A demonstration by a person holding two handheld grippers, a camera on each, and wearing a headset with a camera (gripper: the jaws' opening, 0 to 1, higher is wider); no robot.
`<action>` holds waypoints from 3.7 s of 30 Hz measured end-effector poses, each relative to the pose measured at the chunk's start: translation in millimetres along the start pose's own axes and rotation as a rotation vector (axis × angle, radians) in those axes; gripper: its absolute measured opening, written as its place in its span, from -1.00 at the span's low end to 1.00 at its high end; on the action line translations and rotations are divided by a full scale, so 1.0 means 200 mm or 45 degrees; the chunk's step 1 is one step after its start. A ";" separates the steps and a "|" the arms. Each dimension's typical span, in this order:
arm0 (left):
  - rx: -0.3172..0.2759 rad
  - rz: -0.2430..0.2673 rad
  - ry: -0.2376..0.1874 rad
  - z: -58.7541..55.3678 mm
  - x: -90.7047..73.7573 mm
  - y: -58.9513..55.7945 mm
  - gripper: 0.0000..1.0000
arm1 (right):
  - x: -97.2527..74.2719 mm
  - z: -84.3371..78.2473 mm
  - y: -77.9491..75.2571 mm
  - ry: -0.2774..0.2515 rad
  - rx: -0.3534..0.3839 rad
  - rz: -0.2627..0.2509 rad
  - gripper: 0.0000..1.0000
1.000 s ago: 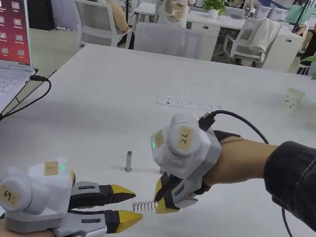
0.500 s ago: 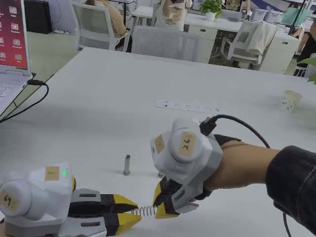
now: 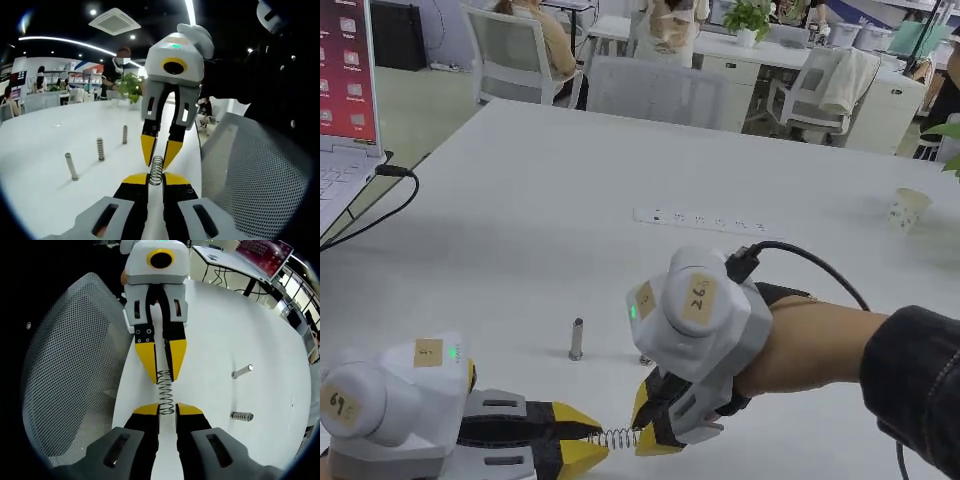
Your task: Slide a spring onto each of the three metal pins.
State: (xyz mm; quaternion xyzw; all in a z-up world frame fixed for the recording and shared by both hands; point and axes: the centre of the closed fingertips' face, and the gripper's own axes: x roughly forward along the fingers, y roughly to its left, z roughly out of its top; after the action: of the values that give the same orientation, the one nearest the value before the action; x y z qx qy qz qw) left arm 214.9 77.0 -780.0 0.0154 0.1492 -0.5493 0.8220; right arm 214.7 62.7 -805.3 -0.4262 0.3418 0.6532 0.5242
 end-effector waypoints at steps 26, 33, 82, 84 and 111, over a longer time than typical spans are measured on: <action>0.023 0.007 0.009 0.00 0.00 0.00 -0.95 | -0.04 0.04 0.00 -0.056 0.024 -0.004 -0.83; 0.018 0.007 0.008 -0.01 0.01 0.00 -0.95 | -0.07 0.11 0.00 -0.075 0.017 -0.002 -0.83; 0.000 0.152 -0.027 -0.03 -0.06 0.13 -0.25 | -0.08 0.17 -0.05 -0.001 -0.046 -0.018 -0.83; -0.005 0.165 -0.030 -0.03 -0.07 0.14 -0.19 | -0.09 0.17 -0.06 0.002 -0.045 -0.022 -0.83; 0.004 0.298 -0.046 -0.07 -0.14 0.23 0.43 | -0.13 0.14 -0.17 0.020 -0.012 -0.044 -0.83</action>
State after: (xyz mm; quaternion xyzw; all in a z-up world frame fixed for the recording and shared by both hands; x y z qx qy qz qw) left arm 244.6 122.6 -792.7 0.0240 0.1307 -0.4501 0.8830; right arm 244.4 85.4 -770.1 -0.4396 0.3352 0.6423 0.5308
